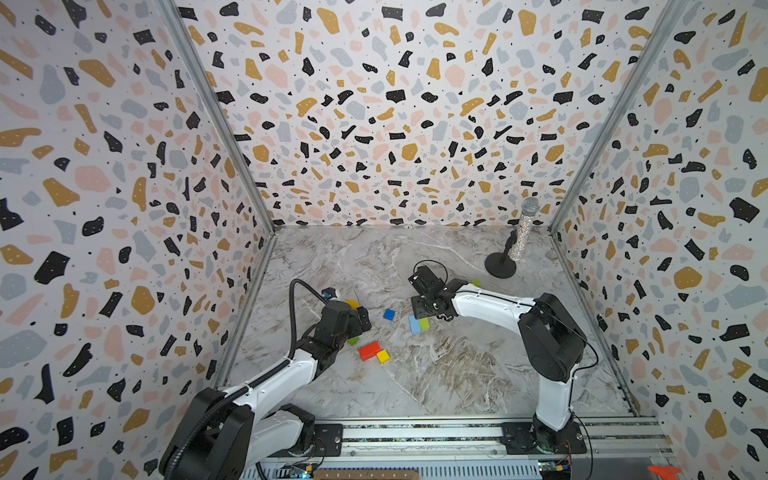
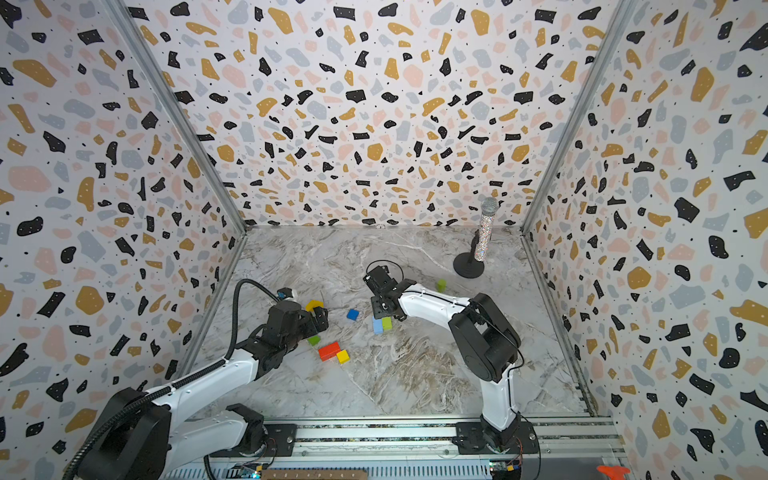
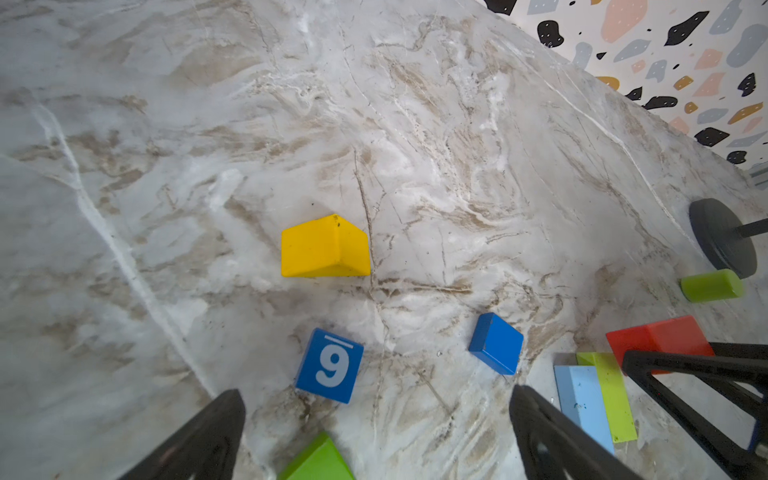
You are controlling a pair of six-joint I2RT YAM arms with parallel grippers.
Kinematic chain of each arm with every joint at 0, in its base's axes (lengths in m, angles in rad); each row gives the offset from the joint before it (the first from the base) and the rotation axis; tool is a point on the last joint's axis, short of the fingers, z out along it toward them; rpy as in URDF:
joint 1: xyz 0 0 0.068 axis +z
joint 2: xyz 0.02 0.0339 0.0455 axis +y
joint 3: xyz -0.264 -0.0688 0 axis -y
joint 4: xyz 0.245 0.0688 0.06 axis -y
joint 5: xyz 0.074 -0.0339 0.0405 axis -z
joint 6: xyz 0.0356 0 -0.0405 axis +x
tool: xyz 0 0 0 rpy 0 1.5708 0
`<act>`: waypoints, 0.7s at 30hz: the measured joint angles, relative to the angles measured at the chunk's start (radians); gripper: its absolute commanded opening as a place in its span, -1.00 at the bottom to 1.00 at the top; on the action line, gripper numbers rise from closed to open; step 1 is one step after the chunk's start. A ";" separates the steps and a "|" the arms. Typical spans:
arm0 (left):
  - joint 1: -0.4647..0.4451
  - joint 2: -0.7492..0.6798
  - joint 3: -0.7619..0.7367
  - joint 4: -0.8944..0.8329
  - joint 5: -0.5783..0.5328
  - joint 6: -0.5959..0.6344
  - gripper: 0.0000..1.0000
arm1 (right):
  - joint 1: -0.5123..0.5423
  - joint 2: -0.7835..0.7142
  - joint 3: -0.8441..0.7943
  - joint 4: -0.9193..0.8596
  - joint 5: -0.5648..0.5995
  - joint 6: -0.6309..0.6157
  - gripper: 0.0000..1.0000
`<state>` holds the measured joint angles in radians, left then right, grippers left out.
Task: Build the wood block tower
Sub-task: 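Carry the red block over the two bars with the right gripper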
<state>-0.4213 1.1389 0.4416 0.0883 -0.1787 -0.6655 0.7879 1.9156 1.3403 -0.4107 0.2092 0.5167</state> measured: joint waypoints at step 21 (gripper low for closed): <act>-0.001 -0.060 -0.003 -0.021 -0.025 0.000 1.00 | 0.034 0.002 0.000 -0.009 -0.040 0.049 -0.23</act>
<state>-0.4221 1.0794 0.4389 0.0677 -0.2039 -0.6655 0.8215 1.9171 1.3399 -0.4194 0.1692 0.5655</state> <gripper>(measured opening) 0.998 0.644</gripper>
